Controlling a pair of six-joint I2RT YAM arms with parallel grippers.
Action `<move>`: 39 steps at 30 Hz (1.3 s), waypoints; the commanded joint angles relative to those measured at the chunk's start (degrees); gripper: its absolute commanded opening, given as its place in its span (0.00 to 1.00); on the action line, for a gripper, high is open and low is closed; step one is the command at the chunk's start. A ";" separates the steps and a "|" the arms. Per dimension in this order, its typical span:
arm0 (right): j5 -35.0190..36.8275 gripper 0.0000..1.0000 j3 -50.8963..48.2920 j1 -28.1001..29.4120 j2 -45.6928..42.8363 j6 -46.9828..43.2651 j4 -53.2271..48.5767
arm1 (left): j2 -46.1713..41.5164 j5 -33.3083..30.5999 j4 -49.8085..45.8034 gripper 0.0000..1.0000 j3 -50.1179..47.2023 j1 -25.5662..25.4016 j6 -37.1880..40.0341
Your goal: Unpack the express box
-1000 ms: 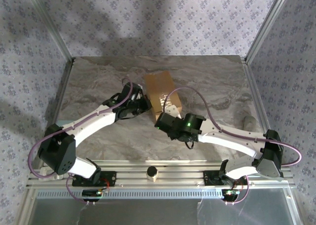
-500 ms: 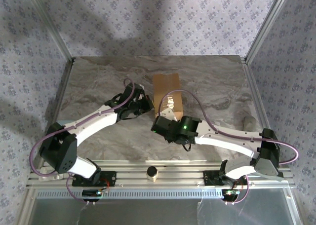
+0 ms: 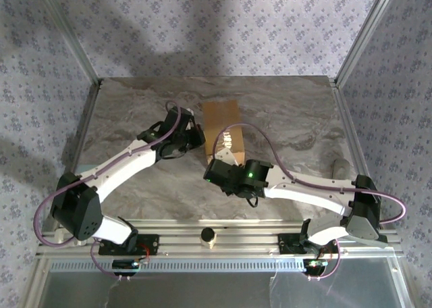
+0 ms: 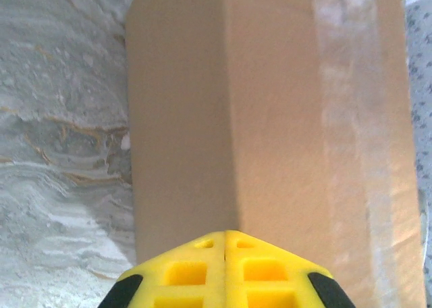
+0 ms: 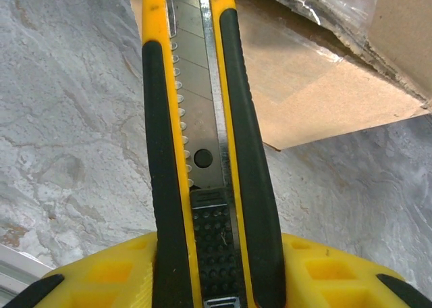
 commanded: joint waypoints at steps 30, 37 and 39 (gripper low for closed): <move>3.64 0.00 0.85 5.16 -1.46 3.55 -4.62 | 16.22 1.29 0.00 0.03 14.32 1.71 3.88; 4.35 0.00 -1.05 6.82 -5.04 8.61 -7.17 | 16.26 2.08 0.06 0.03 14.93 1.62 4.08; 4.35 0.00 -2.85 6.91 -6.49 10.06 -7.44 | 16.14 2.09 -0.03 0.03 15.11 1.58 4.17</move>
